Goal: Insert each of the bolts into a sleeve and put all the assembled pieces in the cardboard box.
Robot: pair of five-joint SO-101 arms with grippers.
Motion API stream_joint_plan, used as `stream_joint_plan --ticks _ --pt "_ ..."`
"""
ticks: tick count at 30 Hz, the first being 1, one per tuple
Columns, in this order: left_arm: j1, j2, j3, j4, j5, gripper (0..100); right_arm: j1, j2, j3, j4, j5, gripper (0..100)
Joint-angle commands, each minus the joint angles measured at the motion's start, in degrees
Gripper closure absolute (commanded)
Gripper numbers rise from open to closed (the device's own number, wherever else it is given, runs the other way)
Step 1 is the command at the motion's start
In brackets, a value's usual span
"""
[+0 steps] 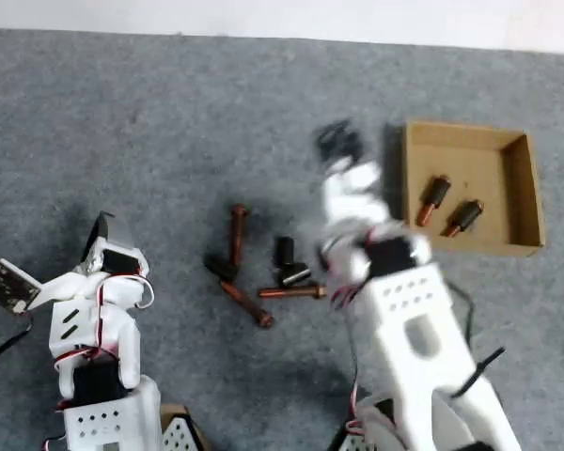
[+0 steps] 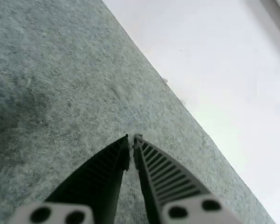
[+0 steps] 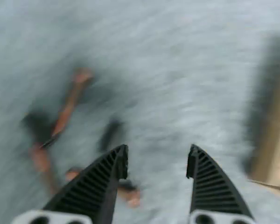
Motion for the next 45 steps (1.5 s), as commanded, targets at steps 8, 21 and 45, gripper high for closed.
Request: stream_joint_plan --ticks 8,21,45 --pt "-0.4 -0.6 1.4 -1.0 -0.4 96 -11.4 -2.2 10.3 -9.0 -6.9 81.7" --pt "-2.9 -0.7 1.4 -1.1 -0.4 96 -12.0 13.4 9.3 -18.9 -14.0 81.7" --pt "-2.9 -0.7 1.4 -1.0 -0.4 96 -7.1 41.0 -10.2 -18.9 -14.1 81.7"
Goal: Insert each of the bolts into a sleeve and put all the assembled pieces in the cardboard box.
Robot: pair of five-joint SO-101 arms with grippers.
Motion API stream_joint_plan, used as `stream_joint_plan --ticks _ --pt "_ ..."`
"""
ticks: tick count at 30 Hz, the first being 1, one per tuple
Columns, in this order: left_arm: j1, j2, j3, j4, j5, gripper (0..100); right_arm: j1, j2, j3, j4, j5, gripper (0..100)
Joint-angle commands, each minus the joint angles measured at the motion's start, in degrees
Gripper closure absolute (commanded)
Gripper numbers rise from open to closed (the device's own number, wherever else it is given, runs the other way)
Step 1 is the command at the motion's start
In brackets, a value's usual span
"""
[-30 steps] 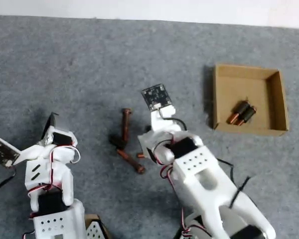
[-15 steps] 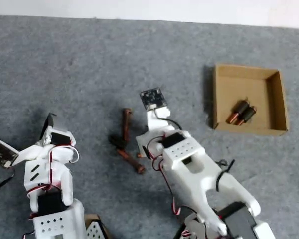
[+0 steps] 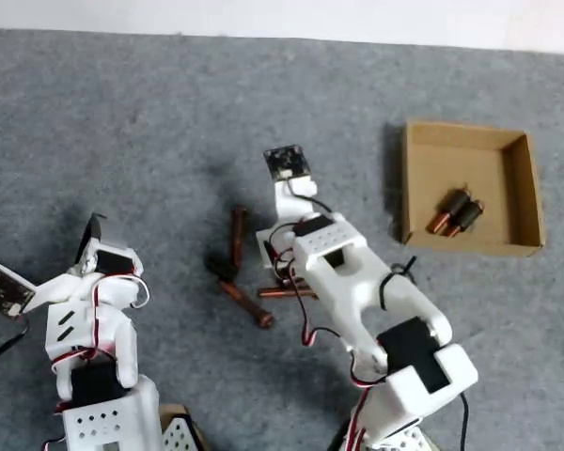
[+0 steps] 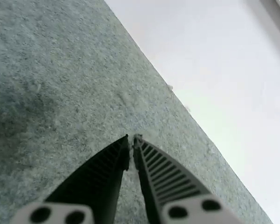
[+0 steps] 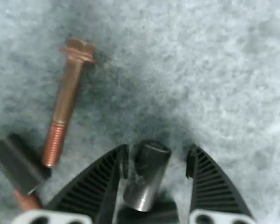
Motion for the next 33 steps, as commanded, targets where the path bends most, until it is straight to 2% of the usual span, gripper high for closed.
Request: stream_joint_plan --ticks 1,5,9,16,18,22,26,29,31,33 --pt "-0.8 -0.7 1.4 -1.0 -0.4 96 1.0 0.7 -2.6 -0.8 -0.5 81.7" --pt "-0.8 -0.7 1.4 -1.0 -0.5 96 1.0 0.7 -2.6 -0.7 -0.5 82.7" --pt "-0.8 -0.6 1.4 -1.0 -0.5 96 1.1 0.7 -2.5 -0.7 -0.3 99.1" --pt "-0.6 -0.6 1.4 -1.0 -0.5 96 3.6 -2.8 -2.4 0.8 2.1 99.4" --pt "-0.6 -0.6 1.4 -1.0 -0.5 96 4.4 -7.3 -2.4 2.9 4.7 99.4" --pt "-0.6 -0.6 1.4 -1.0 -0.5 96 6.5 -20.1 3.1 3.8 5.2 99.4" --pt "0.3 -0.6 1.4 -0.9 -0.6 96 10.1 -35.2 13.7 -0.5 5.3 99.4" --pt "3.8 -0.6 1.4 0.3 -7.2 96 12.1 -47.6 22.9 -5.2 5.3 99.4" --pt "8.3 -0.6 0.3 4.4 -10.5 96 12.2 -55.8 29.3 -7.6 6.0 99.4" --pt "12.8 -0.6 -1.6 8.7 -13.2 96 11.9 -63.7 35.0 -8.7 9.8 99.4"
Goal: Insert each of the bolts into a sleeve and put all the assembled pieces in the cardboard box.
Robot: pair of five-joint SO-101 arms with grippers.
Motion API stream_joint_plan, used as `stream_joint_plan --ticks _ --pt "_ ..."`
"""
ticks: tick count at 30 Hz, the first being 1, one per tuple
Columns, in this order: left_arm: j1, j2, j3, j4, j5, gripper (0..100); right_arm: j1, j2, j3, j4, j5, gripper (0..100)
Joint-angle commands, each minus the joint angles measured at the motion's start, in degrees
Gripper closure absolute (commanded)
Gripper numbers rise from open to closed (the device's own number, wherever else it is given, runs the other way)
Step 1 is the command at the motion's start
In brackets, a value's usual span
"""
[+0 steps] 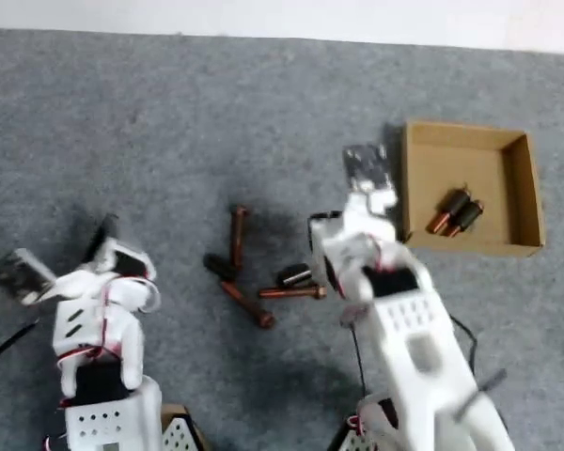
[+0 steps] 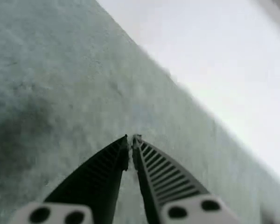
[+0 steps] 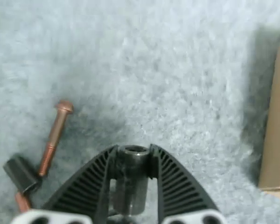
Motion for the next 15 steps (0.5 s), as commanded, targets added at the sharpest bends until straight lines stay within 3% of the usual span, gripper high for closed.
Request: stream_joint_plan --ticks 1,9,15 --pt "9.7 -0.6 -2.9 8.3 -6.2 96 0.5 -20.7 11.6 -4.2 6.2 99.4" --pt "23.1 3.8 -12.1 13.8 -12.1 96 0.6 -46.5 28.8 -4.2 7.6 99.4" --pt "25.6 32.9 -21.9 0.2 -14.6 96 0.5 -53.8 32.3 -4.2 7.6 99.4"
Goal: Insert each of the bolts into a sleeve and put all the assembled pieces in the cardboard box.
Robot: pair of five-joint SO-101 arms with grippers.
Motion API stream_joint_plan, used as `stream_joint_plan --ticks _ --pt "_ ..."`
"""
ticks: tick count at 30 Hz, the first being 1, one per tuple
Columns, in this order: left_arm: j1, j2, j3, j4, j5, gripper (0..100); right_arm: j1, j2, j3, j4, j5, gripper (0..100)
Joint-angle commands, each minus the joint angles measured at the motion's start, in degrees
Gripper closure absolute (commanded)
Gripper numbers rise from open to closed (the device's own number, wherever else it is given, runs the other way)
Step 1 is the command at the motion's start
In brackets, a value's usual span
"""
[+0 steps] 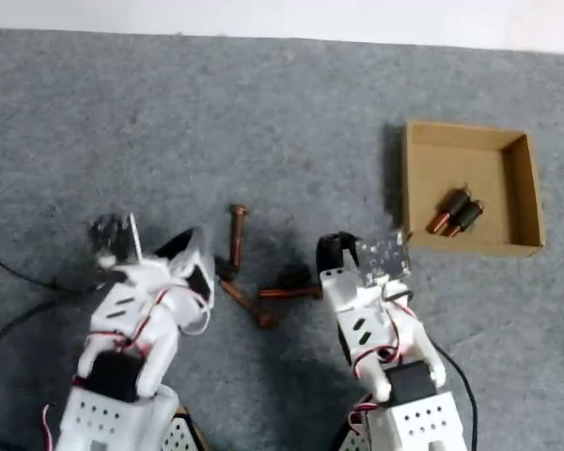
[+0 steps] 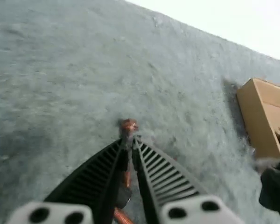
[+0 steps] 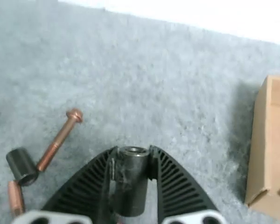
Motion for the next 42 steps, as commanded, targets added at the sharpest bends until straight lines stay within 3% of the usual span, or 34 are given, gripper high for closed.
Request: stream_joint_plan --ticks 1,9,16,20,29,36,42 --pt "2.1 26.6 -12.1 -10.5 -0.9 96 0.4 -3.9 0.1 -2.1 0.7 99.4" --pt "6.4 74.2 -36.4 -12.7 -0.9 96 0.4 -4.0 0.1 -2.1 0.9 99.4" --pt "5.8 93.0 -48.0 -12.7 -1.9 96 0.3 -4.0 0.3 -2.1 3.6 99.4" --pt "5.7 97.4 -49.0 -12.7 -6.1 96 0.3 -4.2 1.8 -2.2 3.6 99.4" --pt "4.4 97.9 -49.5 -12.6 -5.9 96 0.3 -4.2 2.3 -2.2 3.6 99.4" --pt "2.5 85.8 -48.9 -8.2 -5.8 95 0.3 -4.2 2.3 -2.2 3.6 99.4" --pt "1.8 84.4 -46.3 -3.9 -5.8 74 0.3 -4.2 2.4 -2.2 3.6 99.4"
